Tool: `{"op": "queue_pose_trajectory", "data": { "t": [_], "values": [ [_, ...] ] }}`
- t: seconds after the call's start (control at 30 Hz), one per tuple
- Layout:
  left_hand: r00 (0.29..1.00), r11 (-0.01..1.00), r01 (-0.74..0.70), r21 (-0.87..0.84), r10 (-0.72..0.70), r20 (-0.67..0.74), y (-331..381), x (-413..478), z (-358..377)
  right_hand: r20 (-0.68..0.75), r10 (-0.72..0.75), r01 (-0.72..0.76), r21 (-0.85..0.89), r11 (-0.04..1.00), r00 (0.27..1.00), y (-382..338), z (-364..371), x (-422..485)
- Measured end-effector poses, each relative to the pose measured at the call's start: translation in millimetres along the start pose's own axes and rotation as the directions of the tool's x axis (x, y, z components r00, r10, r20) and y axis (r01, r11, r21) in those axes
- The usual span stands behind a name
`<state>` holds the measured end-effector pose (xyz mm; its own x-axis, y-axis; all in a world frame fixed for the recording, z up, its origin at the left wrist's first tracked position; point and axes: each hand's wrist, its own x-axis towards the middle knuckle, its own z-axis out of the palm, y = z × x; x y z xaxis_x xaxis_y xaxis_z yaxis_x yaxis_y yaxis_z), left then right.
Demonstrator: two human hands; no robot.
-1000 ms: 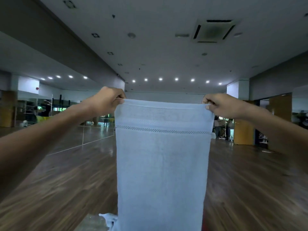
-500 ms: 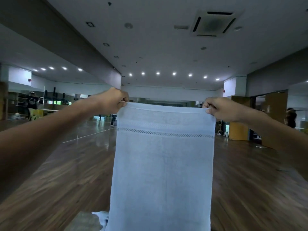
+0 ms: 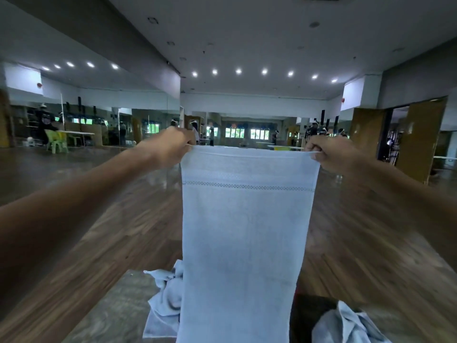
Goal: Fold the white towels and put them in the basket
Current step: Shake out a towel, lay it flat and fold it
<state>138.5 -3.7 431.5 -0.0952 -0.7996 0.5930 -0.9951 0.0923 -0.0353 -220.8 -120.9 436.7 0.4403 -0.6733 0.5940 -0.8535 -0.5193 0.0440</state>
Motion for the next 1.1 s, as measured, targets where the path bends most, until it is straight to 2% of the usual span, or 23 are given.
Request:
{"op": "queue_pose_trajectory", "data": {
  "t": [0.1, 0.2, 0.27, 0.33, 0.4, 0.47, 0.53, 0.63, 0.7, 0.8, 0.87, 0.9, 1.0, 1.1],
  "values": [
    [0.995, 1.0, 0.004, -0.008, -0.003, 0.095, -8.1, -22.5, 41.2, 0.062, -0.049, 0.047, 0.026, 0.999, 0.997, 6.4, 39.5, -23.1],
    [0.981, 1.0, -0.001, -0.021, 0.005, 0.196, -14.1, -54.6, 85.1, 0.201, -0.038, -0.017, 0.263, 0.965, 0.979, 3.2, 79.1, -60.3],
    [0.97, 0.996, -0.014, -0.082, 0.034, 0.242, -18.1, -83.2, 120.2, 0.249, -0.112, 0.025, 0.328, 0.944, 0.962, 3.6, 109.1, -89.9],
    [0.964, 0.992, -0.057, -0.116, 0.085, 0.253, -18.8, -113.2, 156.0, 0.293, -0.165, 0.075, 0.296, 0.952, 0.942, -0.8, 138.7, -122.3],
    [0.938, 0.991, -0.064, -0.118, 0.1, 0.332, -12.5, -144.3, 185.1, 0.327, -0.164, 0.084, 0.245, 0.966, 0.931, -3.5, 168.2, -154.3],
    [0.91, 0.989, -0.138, -0.059, 0.15, 0.387, -4.2, -177.2, 214.3, 0.365, -0.182, 0.104, 0.222, 0.969, 0.913, -5.5, 195.9, -182.1],
    [0.857, 0.969, -0.222, -0.104, 0.245, 0.454, 5.0, -201.9, 233.5, 0.437, -0.19, 0.118, 0.188, 0.975, 0.879, -8.4, 221.9, -206.3],
    [0.815, 0.973, -0.165, -0.159, 0.225, 0.533, 1.6, -219.7, 261.8, 0.439, -0.139, 0.064, 0.182, 0.981, 0.888, -9.2, 254.9, -233.0],
    [0.804, 0.97, -0.185, -0.156, 0.241, 0.544, -0.4, -217.8, 274.7, 0.416, -0.168, 0.099, 0.182, 0.978, 0.894, -4.8, 269.9, -238.3],
    [0.81, 0.983, -0.152, -0.107, 0.186, 0.556, 1.0, -197.9, 275.4, 0.489, -0.116, 0.036, 0.169, 0.985, 0.865, -1.9, 274.7, -224.0],
    [0.894, 0.989, -0.119, -0.087, 0.145, 0.423, -4.5, -172.2, 275.5, 0.507, -0.069, -0.02, 0.168, 0.986, 0.859, 0.0, 269.8, -202.1],
    [0.919, 0.99, -0.116, -0.079, 0.138, 0.369, -7.0, -157.5, 273.7, 0.476, -0.08, -0.021, 0.202, 0.979, 0.876, 1.1, 262.8, -189.0],
    [0.924, 0.997, -0.029, -0.076, 0.056, 0.378, -11.2, -119.0, 247.0, 0.29, -0.097, 0.035, 0.211, 0.977, 0.952, 6.8, 232.8, -150.1],
    [0.987, 0.982, 0.086, -0.167, -0.061, 0.15, -15.6, -103.7, 215.3, 0.086, -0.044, 0.034, 0.106, 0.994, 0.995, 10.2, 206.1, -124.8]
  ]
}}
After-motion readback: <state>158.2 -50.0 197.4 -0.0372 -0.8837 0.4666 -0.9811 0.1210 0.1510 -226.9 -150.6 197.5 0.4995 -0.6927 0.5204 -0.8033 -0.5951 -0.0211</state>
